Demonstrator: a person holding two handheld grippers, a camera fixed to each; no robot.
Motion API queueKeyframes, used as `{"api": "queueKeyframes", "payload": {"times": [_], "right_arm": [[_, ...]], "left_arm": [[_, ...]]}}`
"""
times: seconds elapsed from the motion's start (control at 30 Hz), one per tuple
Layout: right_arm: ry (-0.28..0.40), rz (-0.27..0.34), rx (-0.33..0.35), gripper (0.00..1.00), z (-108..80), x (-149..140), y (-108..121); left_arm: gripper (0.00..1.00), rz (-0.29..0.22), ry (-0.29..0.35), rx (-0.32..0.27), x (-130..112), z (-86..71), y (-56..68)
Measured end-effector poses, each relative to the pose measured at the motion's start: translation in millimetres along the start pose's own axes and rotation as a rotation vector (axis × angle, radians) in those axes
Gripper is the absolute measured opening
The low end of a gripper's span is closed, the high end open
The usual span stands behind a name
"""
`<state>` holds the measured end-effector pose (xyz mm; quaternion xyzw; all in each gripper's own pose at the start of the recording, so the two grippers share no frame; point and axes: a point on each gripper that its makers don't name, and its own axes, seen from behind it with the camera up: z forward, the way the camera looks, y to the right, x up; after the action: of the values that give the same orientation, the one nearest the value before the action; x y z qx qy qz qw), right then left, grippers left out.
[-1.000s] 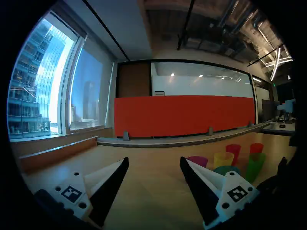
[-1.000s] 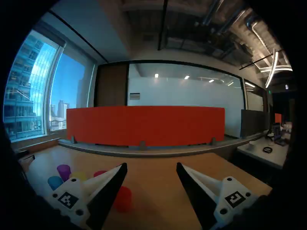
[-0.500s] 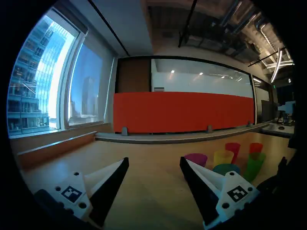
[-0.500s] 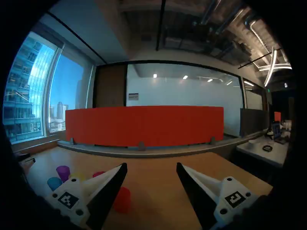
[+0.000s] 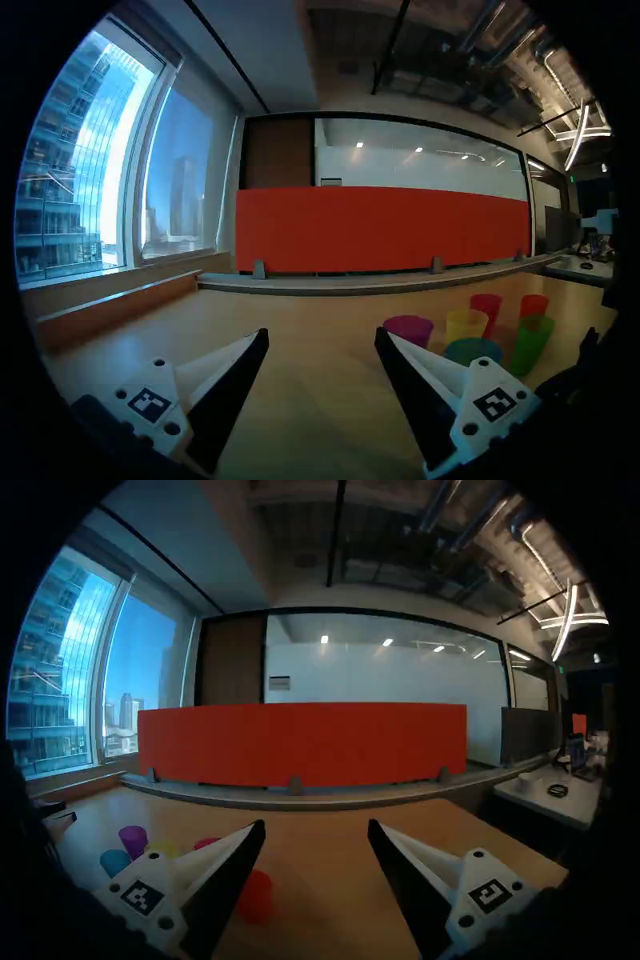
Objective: Pour water
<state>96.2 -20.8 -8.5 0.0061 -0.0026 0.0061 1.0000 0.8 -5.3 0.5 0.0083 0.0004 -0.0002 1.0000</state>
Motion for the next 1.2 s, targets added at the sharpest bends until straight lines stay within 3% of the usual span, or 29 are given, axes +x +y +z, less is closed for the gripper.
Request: {"api": "queueKeyframes", "payload": {"times": [0.2, 0.7, 1.2], "right_arm": [[0.006, -0.017, 0.012, 0.99, -2.9, 2.1, -2.5], [0.047, -0.023, 0.040, 0.99, -0.9, -5.0, 6.8], [0.087, 0.072, 0.059, 0.99, 0.6, -29.9, 8.6]], "left_arm": [[0.99, 0.001, 0.000, -0.025, 0.1, 1.8, 4.5], [0.99, 0.000, 0.000, -0.025, 0.3, 1.1, 4.4], [0.99, 0.000, 0.000, -0.025, 0.3, 1.2, 4.3]]}}
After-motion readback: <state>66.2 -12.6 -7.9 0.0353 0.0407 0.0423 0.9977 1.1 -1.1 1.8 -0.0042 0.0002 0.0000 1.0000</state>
